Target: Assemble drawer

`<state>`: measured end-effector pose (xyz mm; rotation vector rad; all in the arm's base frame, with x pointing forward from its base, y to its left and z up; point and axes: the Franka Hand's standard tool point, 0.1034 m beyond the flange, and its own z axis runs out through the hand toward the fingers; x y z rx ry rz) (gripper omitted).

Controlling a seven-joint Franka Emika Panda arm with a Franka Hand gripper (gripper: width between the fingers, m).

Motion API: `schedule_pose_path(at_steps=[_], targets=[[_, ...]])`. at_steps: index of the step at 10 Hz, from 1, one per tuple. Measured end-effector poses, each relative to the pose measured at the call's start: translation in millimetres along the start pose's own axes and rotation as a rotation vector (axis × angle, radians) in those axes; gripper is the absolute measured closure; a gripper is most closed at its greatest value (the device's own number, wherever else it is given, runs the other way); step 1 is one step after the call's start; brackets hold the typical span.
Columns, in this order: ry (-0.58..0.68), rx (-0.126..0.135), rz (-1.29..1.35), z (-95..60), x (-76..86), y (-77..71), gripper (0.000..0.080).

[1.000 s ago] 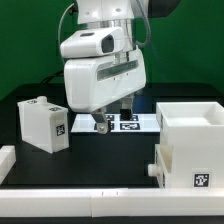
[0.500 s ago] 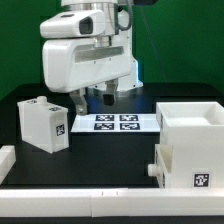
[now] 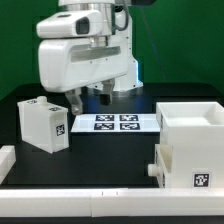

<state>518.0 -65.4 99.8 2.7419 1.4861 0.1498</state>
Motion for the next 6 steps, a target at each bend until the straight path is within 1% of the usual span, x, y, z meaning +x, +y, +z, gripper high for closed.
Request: schedule_pose_path(at_steps=[1, 2, 3, 6], targets=[[-0.005, -0.004, -0.004, -2.6, -9.5, 5.6, 0.015], [-0.001, -0.008, 0.012, -5.1, -10.3, 6.4, 0.015], [0.004, -0.008, 0.033, -7.0, -9.9, 4.9, 0.015], [0.002, -0.004, 0.031, -5.0, -10.6, 4.2, 0.015]])
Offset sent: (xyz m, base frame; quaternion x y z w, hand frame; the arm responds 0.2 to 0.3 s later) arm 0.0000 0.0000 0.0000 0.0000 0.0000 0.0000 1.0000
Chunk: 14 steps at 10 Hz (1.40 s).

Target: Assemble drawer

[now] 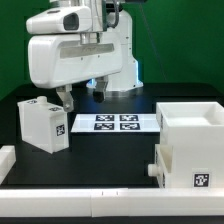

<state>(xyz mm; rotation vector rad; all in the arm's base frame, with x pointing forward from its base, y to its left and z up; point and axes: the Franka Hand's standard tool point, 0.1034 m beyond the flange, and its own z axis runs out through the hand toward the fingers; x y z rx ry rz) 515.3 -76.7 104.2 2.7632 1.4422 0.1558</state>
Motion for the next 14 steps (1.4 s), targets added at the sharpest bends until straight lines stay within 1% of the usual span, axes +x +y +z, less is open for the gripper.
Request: schedule_pose_path(at_steps=[1, 2, 3, 4, 5, 8, 9, 10, 11, 12, 13, 14], targets=[[-0.001, 0.001, 0.0, 0.6, -0.4, -0.4, 0.015], [-0.011, -0.021, -0.142, 5.0, -0.4, -0.5, 0.015], [-0.019, -0.052, -0.274, 13.3, 3.3, -4.5, 0.015], [-0.008, -0.078, -0.31, 20.8, 7.2, -12.7, 0.015], [-0.006, -0.073, -0.304, 25.0, 3.6, -19.1, 0.015], [-0.007, -0.073, -0.303, 24.7, 3.0, -17.5, 0.015], [-0.006, -0.077, -0.312, 25.4, 2.2, -17.4, 0.015], [0.008, -0.144, -0.43, 26.2, 0.3, -18.3, 0.015], [0.017, -0.188, -0.533, 26.5, -0.1, -24.2, 0.015], [0.038, -0.24, -0.612, 25.2, 2.9, -29.9, 0.015], [0.022, -0.211, -0.588, 29.6, -9.6, -31.3, 0.015], [0.023, -0.213, -0.585, 28.9, -8.3, -30.3, 0.015]])
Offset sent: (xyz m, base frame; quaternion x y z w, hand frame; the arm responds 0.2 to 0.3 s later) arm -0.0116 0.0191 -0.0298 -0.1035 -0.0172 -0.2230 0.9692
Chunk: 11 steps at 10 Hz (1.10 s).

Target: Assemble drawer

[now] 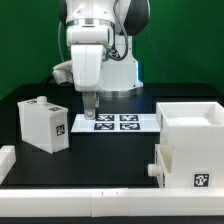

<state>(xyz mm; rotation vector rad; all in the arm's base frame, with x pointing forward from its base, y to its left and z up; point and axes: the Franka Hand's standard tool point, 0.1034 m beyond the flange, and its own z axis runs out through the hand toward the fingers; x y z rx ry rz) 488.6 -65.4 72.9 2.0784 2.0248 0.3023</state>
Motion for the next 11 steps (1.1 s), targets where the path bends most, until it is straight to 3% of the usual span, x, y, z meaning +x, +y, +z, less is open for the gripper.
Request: schedule_pose_path(at_steps=[8, 11], targets=[[0.001, 0.001, -0.009, 0.3, 1.1, -0.7, 0.015], [0.001, 0.023, 0.02, 0.5, 33.7, 2.0, 0.015]])
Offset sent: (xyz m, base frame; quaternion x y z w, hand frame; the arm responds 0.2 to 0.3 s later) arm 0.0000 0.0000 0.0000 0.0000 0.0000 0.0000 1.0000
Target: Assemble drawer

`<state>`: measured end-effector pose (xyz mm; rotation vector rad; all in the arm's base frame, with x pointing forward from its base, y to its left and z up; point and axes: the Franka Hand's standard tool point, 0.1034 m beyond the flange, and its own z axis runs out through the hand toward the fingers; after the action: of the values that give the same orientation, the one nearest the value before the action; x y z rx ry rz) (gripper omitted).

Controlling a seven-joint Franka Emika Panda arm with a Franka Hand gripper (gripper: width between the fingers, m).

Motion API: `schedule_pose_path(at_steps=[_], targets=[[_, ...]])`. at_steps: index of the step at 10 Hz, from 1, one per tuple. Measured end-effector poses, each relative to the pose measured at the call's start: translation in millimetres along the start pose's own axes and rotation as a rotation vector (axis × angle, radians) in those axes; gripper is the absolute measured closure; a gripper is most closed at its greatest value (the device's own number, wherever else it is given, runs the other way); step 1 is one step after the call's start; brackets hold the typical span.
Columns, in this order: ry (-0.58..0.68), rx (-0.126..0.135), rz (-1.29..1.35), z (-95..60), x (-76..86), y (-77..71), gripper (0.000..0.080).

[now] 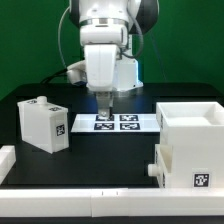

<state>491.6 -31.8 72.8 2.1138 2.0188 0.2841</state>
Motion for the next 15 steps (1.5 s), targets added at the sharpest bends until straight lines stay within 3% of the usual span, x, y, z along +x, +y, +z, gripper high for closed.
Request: schedule_pose_path(at_steps=[2, 5, 6, 7, 9, 12, 13, 15], targets=[[0.006, 0.005, -0.078, 4.4, 16.0, -4.8, 0.015], [0.005, 0.008, -0.077, 5.4, 14.3, -5.5, 0.015], [0.02, -0.026, -0.093, 6.0, 16.9, -7.1, 0.015], [0.034, -0.044, -0.08, 8.7, 17.6, -17.4, 0.015], [0.033, -0.036, -0.003, 11.7, 9.1, -31.3, 0.015], [0.038, -0.047, -0.031, 11.5, 11.5, -29.8, 0.015], [0.058, -0.097, -0.141, 11.8, 17.8, -30.2, 0.015], [0.035, -0.075, -0.309, 20.2, -6.7, -49.2, 0.015]])
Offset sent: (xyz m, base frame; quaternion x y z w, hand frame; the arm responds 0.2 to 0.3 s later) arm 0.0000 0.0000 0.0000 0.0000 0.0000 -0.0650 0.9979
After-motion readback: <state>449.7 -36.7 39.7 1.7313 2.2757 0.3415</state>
